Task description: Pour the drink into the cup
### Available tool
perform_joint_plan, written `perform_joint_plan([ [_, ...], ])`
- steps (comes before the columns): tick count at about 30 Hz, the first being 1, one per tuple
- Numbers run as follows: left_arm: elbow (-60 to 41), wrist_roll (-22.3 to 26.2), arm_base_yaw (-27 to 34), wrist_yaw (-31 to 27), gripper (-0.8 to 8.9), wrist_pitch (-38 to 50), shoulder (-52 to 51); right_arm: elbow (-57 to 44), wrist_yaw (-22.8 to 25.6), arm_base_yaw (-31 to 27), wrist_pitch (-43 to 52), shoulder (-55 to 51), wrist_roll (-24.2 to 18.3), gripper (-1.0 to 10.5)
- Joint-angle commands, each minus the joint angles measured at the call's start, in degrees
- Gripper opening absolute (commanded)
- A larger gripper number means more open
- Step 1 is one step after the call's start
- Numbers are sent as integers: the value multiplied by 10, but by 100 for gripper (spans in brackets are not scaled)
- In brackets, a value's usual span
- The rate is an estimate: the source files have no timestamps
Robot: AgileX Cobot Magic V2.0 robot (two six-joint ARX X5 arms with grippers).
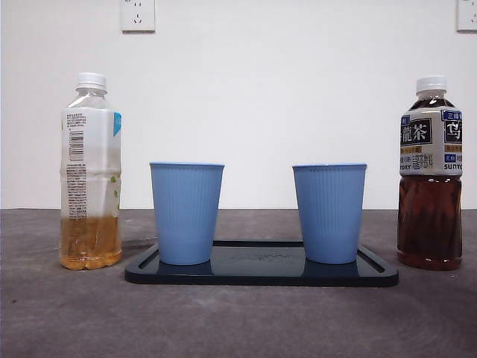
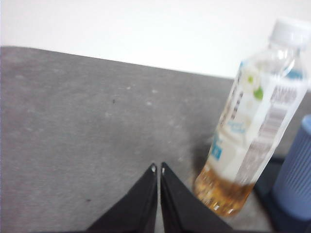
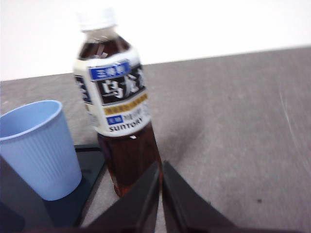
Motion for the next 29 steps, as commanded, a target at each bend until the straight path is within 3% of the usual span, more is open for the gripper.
perform_joint_plan([
  [1, -6, -85, 1, 0, 9, 17, -1, -3, 3, -1, 5, -2, 55, 6],
  [5, 13, -153, 1, 0, 10, 20, -1, 10, -8, -1, 8, -2, 99, 6],
  [8, 39, -182, 1, 2, 10, 10, 0, 37, -8, -1, 5, -2, 106, 6],
  [14, 134, -186, 1, 8, 10, -38, 20, 116, 0, -1, -6, 4, 103, 6],
  [17, 194, -160, 1, 11, 10, -81, 46, 165, -1, -1, -29, 22, 88, 6],
  [21, 273, -110, 1, 37, 10, -141, 93, 232, -7, -1, -78, 62, 34, 6],
  [29, 391, 6, 1, 141, 10, -290, 203, 371, -79, -1, -253, 177, -42, 6],
])
